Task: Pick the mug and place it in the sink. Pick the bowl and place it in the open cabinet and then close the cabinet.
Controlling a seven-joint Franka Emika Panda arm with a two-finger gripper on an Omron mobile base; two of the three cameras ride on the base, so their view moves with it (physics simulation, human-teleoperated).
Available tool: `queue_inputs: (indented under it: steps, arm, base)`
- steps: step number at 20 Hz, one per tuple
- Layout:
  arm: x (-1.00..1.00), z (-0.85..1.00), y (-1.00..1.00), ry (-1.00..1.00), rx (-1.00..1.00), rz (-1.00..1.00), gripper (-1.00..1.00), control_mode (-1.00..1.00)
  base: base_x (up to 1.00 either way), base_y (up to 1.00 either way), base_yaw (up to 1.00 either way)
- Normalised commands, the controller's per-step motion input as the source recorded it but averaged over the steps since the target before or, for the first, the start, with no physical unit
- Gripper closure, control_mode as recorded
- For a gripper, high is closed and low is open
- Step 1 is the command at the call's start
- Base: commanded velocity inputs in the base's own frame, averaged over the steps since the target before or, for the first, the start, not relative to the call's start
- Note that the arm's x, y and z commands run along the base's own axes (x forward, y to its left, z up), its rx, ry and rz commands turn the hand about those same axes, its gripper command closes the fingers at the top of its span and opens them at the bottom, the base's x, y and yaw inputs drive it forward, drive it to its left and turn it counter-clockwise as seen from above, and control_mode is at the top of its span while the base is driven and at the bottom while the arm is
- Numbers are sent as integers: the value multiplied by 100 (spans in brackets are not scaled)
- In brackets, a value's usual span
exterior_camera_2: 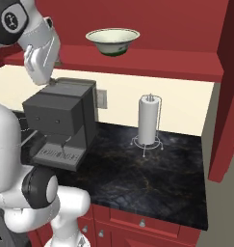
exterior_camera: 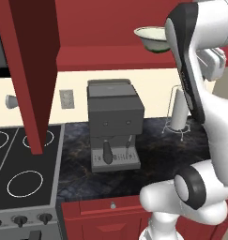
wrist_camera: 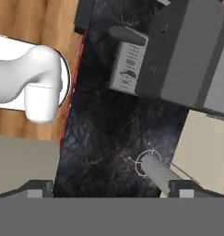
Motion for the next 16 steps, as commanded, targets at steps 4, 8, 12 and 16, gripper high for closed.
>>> queue_inputs:
  steps: [4,8,12,16]
  arm:
    - [-100,-100,-29,41,0,3,-100,-100]
    - [-100,-98,-15,5,0,10,-100,-100]
    - [-98,-71,-4,-21,-1,7,-100,-100]
    - [-38,-32,-27,-8,0,15,-100,-100]
  base:
    - [0,0,0]
    - [0,0,0]
    - [0,0,0]
    - [0,0,0]
